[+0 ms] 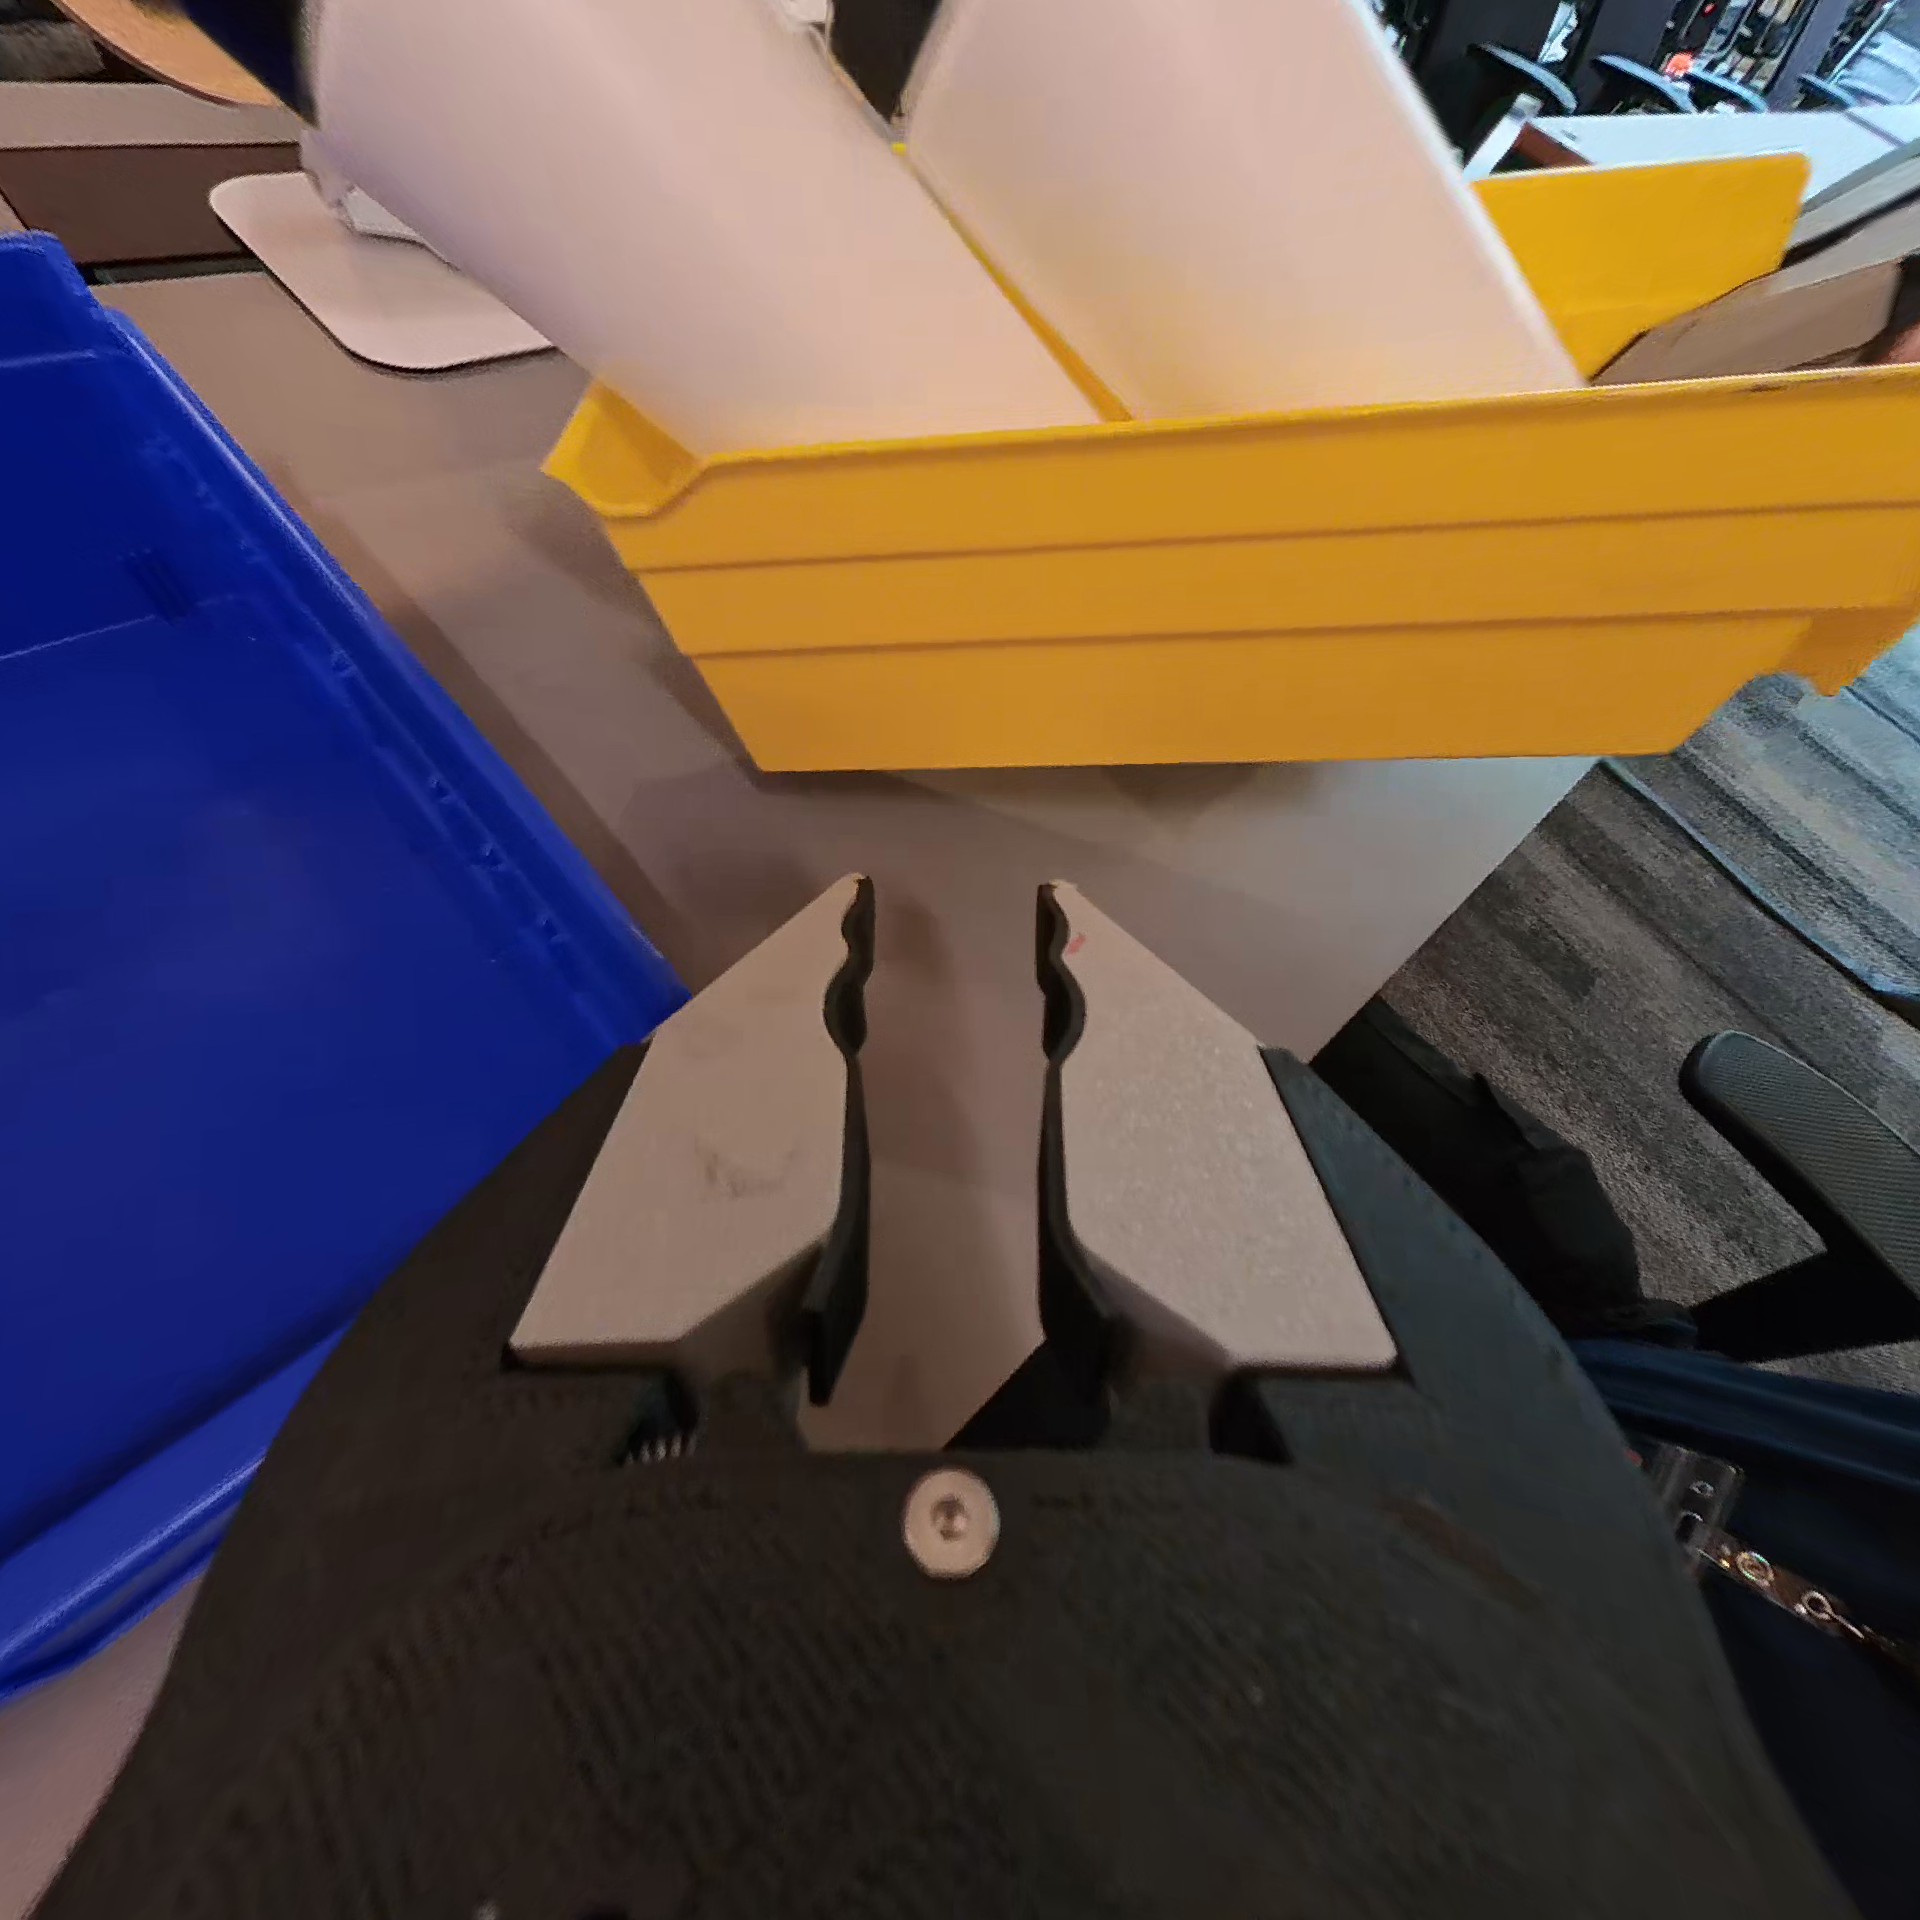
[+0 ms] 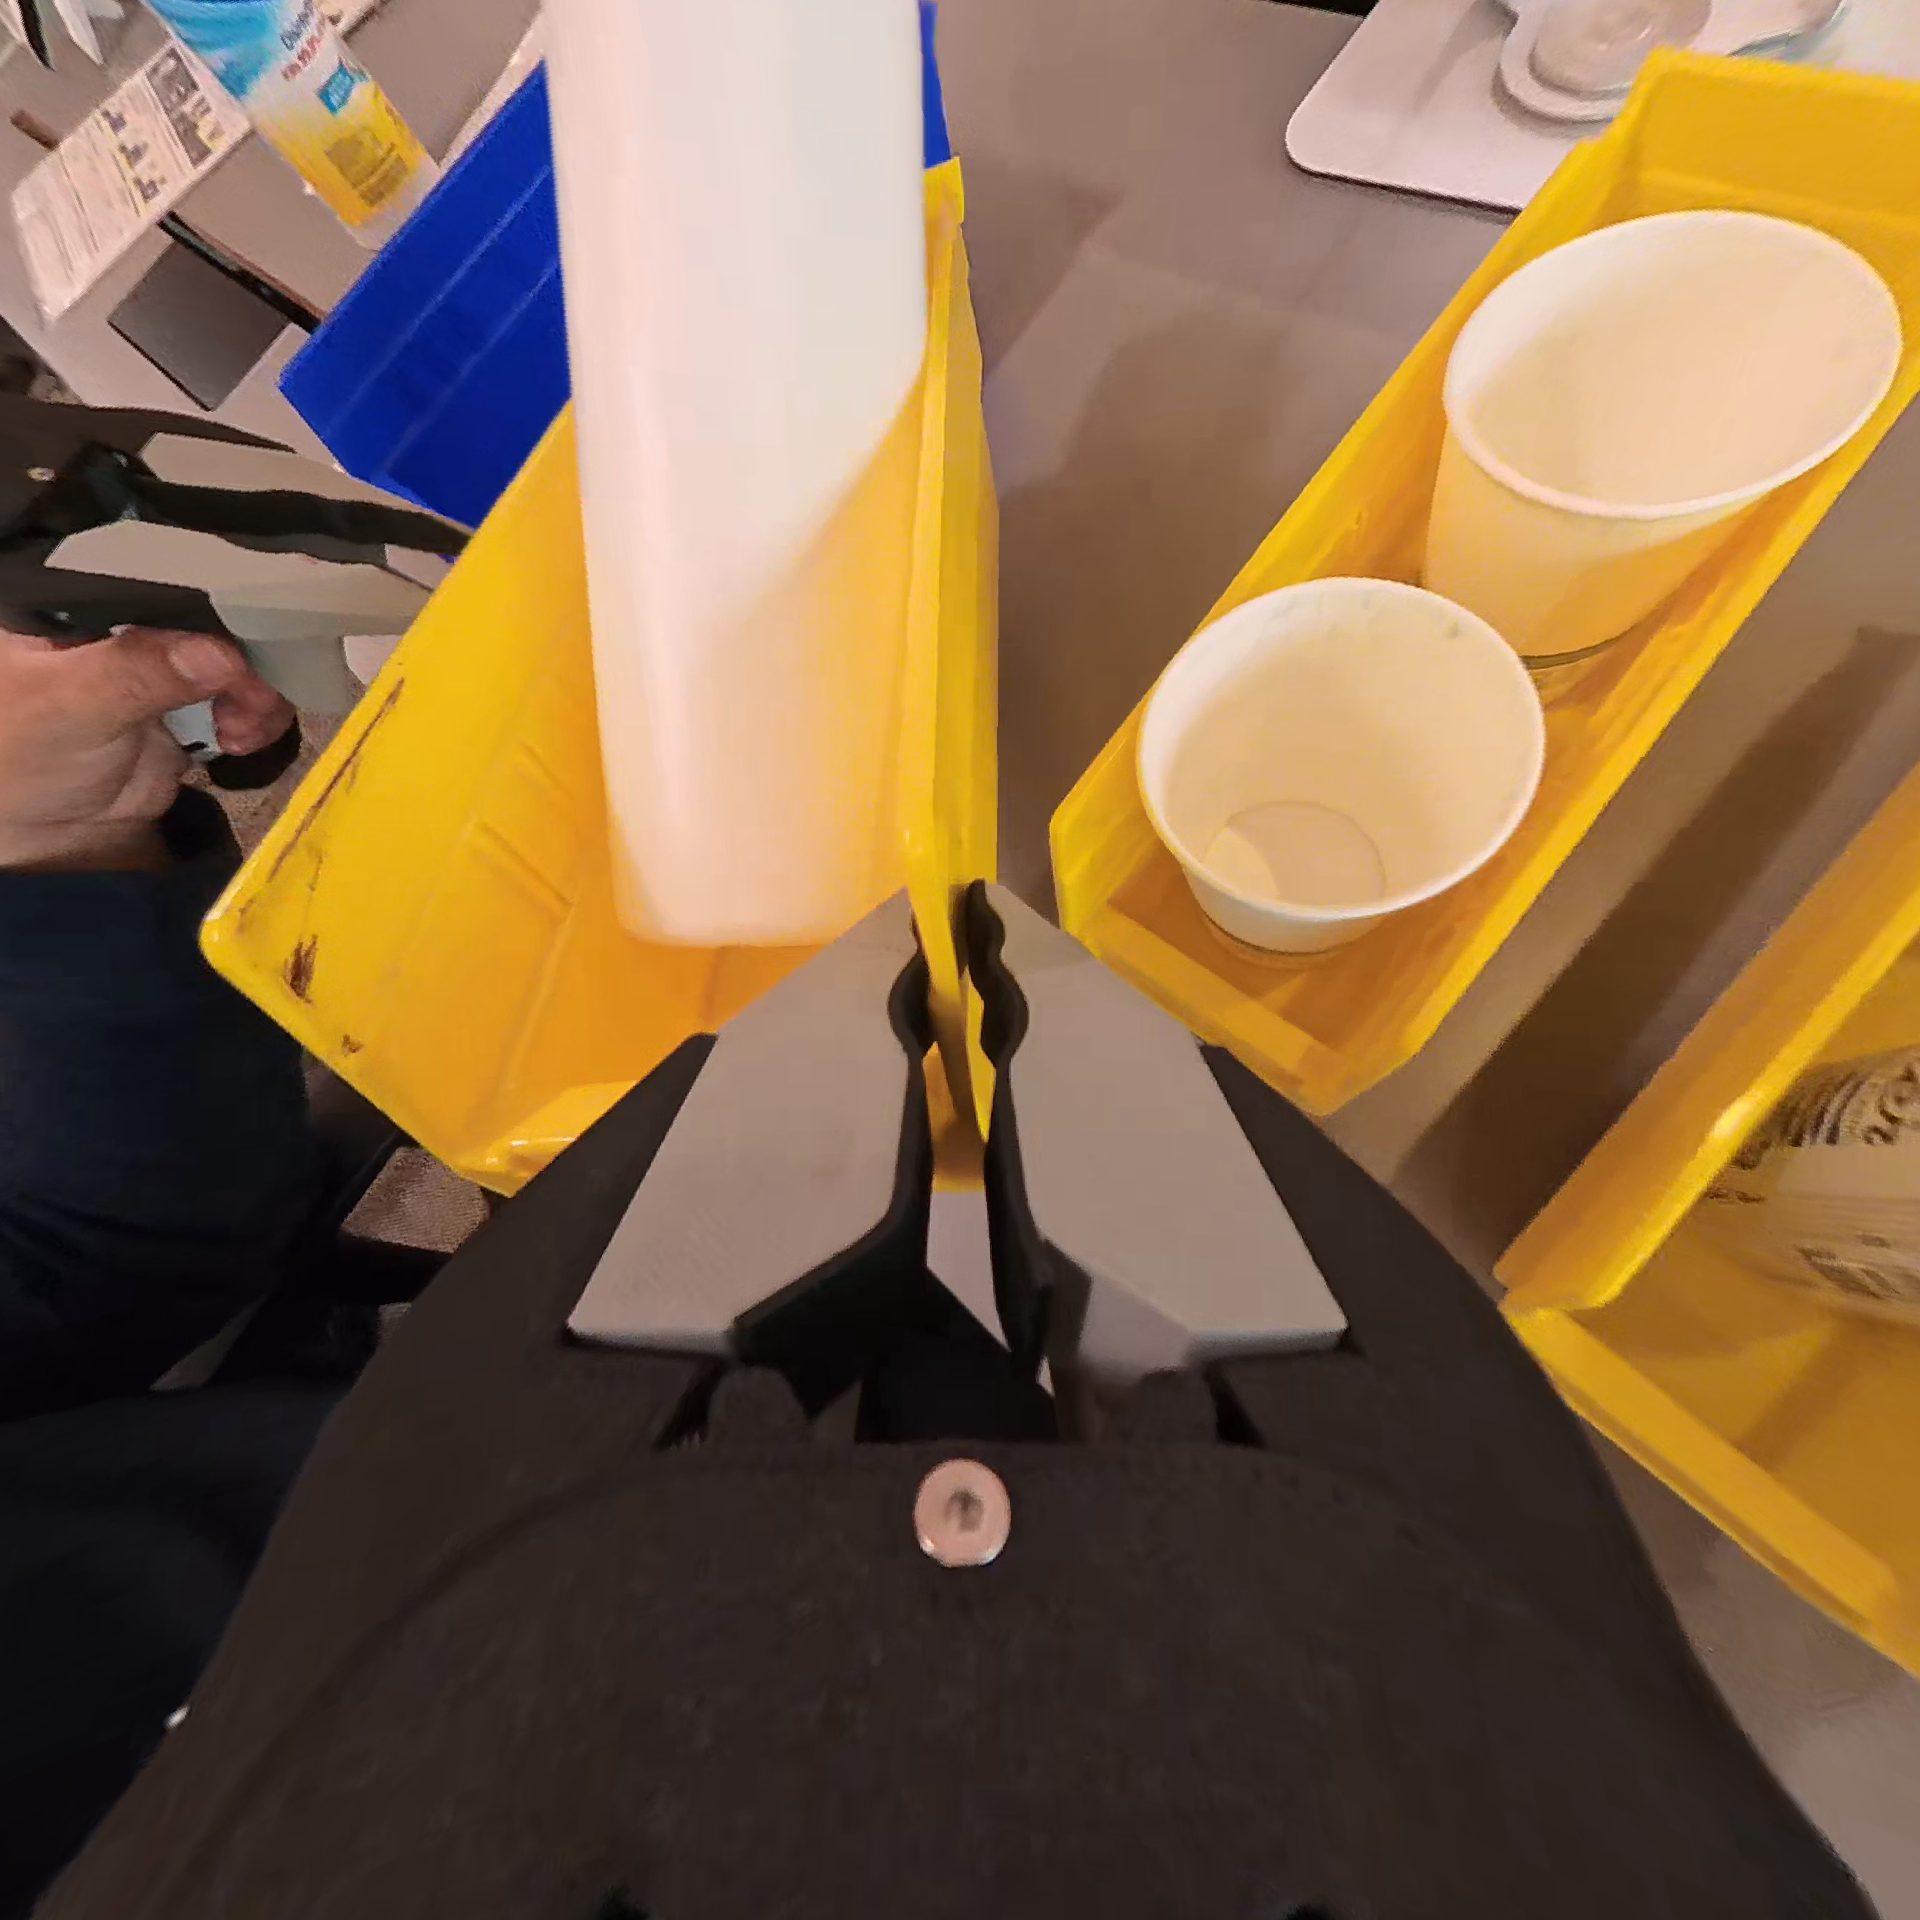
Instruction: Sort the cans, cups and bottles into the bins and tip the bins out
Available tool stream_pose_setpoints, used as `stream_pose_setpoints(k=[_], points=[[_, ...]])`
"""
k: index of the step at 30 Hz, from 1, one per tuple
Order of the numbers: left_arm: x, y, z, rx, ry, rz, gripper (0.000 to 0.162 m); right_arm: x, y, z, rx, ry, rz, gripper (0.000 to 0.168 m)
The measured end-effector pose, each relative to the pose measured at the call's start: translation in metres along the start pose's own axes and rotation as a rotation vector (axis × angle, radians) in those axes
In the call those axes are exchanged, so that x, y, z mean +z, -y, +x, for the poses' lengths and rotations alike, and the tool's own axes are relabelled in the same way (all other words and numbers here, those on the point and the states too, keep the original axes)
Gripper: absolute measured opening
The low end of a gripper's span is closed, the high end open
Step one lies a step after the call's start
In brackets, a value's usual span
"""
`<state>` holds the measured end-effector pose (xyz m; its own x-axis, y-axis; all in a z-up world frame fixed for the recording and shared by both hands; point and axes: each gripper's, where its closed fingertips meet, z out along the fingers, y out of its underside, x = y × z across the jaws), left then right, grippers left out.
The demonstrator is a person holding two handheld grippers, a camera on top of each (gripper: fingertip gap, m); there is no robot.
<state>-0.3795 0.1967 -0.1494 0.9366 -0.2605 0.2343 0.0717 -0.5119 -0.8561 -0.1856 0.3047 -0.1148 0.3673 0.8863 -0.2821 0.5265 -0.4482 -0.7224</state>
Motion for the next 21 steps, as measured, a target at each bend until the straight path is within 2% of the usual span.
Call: stream_pose_setpoints(k=[10, 15, 21], points=[[-0.004, 0.0, 0.001, 0.005, 0.003, 0.004, 0.029, -0.07, 0.016, -0.001, -0.047, -0.022, 0.036, 0.0], [-0.003, 0.001, 0.0, 0.002, 0.001, 0.006, 0.029, -0.135, 0.027, 0.023, -0.053, -0.113, 0.094, 0.001], [0.001, -0.001, -0.001, 0.002, 0.005, -0.003, 0.029, -0.233, 0.024, 0.083, -0.002, -0.302, 0.174, 0.001]])
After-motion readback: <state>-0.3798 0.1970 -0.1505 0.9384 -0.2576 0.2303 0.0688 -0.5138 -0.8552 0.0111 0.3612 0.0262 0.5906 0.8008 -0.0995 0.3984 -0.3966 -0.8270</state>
